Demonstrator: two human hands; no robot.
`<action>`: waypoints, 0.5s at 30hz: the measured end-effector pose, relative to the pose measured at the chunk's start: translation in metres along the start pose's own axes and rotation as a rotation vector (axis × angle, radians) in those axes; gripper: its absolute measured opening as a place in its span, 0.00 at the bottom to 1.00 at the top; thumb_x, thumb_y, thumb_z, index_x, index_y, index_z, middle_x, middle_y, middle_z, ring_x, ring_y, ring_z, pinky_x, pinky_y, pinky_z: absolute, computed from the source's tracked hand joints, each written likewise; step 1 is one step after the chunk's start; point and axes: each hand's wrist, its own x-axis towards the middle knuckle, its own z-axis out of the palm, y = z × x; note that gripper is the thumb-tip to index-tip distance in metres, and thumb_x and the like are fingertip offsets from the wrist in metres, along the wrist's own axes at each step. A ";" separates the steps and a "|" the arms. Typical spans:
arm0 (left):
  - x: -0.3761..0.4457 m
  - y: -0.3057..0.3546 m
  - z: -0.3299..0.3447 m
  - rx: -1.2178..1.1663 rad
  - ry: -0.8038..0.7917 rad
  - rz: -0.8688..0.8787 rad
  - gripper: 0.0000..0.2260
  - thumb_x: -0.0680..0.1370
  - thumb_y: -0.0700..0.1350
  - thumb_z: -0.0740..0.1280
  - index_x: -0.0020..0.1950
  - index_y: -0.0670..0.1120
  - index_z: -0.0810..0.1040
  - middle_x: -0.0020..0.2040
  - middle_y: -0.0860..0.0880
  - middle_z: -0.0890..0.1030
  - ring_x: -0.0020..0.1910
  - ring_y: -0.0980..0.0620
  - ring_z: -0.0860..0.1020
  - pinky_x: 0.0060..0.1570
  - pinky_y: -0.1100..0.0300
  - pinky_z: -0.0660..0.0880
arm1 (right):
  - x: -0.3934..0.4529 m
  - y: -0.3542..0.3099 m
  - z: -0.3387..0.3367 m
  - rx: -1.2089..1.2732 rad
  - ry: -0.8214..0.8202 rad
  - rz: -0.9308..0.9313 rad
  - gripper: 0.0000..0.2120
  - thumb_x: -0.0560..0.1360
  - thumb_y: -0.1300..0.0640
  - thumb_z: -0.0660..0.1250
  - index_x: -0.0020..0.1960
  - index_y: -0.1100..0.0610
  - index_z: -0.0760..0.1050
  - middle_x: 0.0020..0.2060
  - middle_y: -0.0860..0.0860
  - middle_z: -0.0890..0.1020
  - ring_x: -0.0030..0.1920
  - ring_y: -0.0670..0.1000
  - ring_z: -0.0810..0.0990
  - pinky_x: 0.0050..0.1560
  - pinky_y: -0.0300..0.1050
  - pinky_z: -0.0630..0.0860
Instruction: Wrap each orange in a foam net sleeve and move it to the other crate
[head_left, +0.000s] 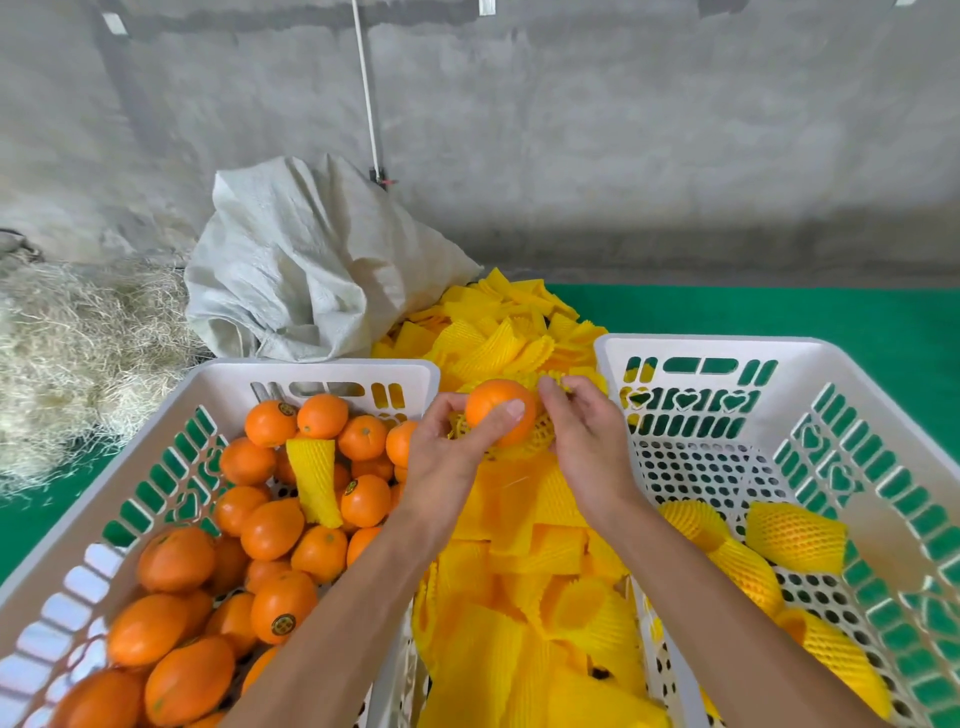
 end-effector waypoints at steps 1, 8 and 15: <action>0.000 -0.001 0.000 0.031 0.027 0.000 0.30 0.56 0.67 0.85 0.47 0.53 0.79 0.44 0.49 0.86 0.44 0.51 0.83 0.48 0.50 0.79 | -0.001 0.000 0.000 -0.078 0.036 -0.090 0.10 0.83 0.47 0.66 0.48 0.51 0.78 0.38 0.46 0.78 0.40 0.42 0.75 0.41 0.39 0.73; 0.000 -0.007 0.006 0.171 0.067 -0.105 0.33 0.60 0.62 0.84 0.54 0.46 0.75 0.44 0.49 0.84 0.41 0.53 0.83 0.40 0.53 0.83 | -0.008 -0.009 -0.006 -0.462 0.115 -0.610 0.07 0.84 0.58 0.66 0.58 0.62 0.79 0.46 0.52 0.78 0.41 0.50 0.78 0.36 0.52 0.78; 0.002 -0.016 0.007 0.359 0.146 -0.104 0.11 0.79 0.49 0.73 0.53 0.45 0.74 0.52 0.38 0.84 0.50 0.42 0.85 0.45 0.44 0.86 | -0.016 -0.008 0.002 -0.737 -0.006 -0.988 0.07 0.81 0.56 0.70 0.53 0.60 0.83 0.42 0.52 0.79 0.36 0.48 0.76 0.29 0.43 0.75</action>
